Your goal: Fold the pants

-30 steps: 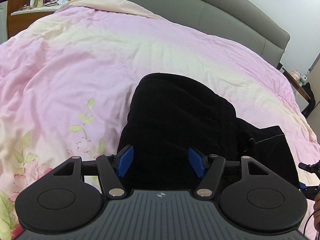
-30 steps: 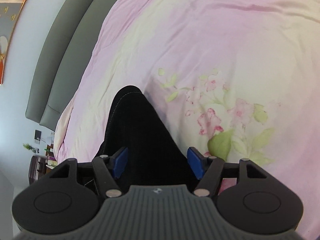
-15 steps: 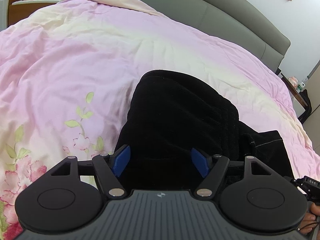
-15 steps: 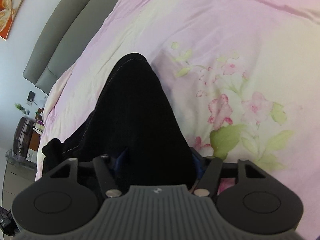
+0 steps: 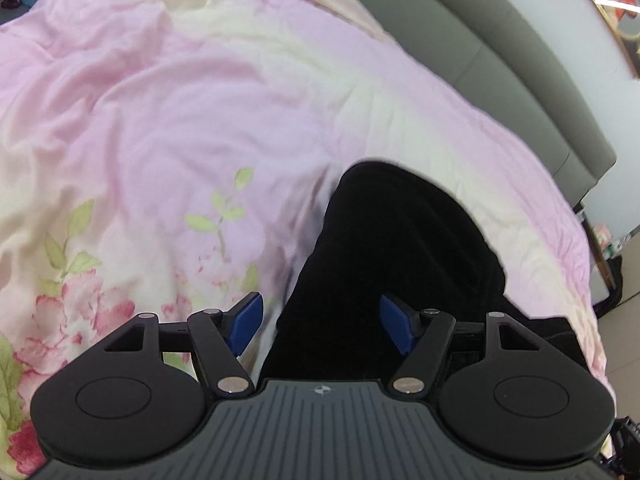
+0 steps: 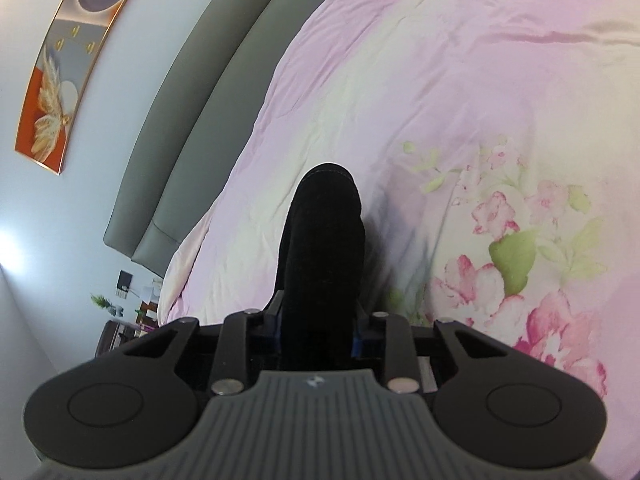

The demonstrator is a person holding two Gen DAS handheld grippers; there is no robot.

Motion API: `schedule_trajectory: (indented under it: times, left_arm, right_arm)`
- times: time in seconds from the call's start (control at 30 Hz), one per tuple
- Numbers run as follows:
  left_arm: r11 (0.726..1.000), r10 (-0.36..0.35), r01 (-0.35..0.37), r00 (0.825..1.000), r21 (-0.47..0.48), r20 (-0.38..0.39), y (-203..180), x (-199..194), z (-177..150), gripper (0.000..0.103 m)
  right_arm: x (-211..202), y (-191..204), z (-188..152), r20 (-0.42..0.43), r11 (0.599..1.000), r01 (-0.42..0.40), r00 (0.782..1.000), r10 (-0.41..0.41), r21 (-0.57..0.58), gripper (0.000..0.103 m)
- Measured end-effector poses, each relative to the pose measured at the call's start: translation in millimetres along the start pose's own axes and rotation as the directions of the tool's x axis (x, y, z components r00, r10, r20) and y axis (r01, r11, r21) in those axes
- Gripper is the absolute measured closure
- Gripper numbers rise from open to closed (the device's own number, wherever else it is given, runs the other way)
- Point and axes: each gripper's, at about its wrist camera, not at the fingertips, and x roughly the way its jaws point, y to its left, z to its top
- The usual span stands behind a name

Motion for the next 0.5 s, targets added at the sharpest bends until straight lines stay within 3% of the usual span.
schedule_trajectory:
  times: [0.13,0.27,0.5]
  left_arm:
    - [0.999,0.019,-0.017,0.999,0.041,-0.042,-4,8,-4,0.025]
    - [1.0,0.01,-0.008,0.997,0.018,-0.079,2,13,-5,0.021]
    - [0.997,-0.048,0.041,0.992,-0.067,-0.115,16,17,-4,0.021]
  right_arm:
    - [2,4,-1,0.021,0.999,0.035,0.999,-0.035,0.017,0.079]
    - [-1,39,-9,0.067,0.994,0.048,0.997,-0.042,-0.099,0.079]
    - [4,138,-40,0.08,0.952,-0.074,0.992,0.102,-0.299,0.079]
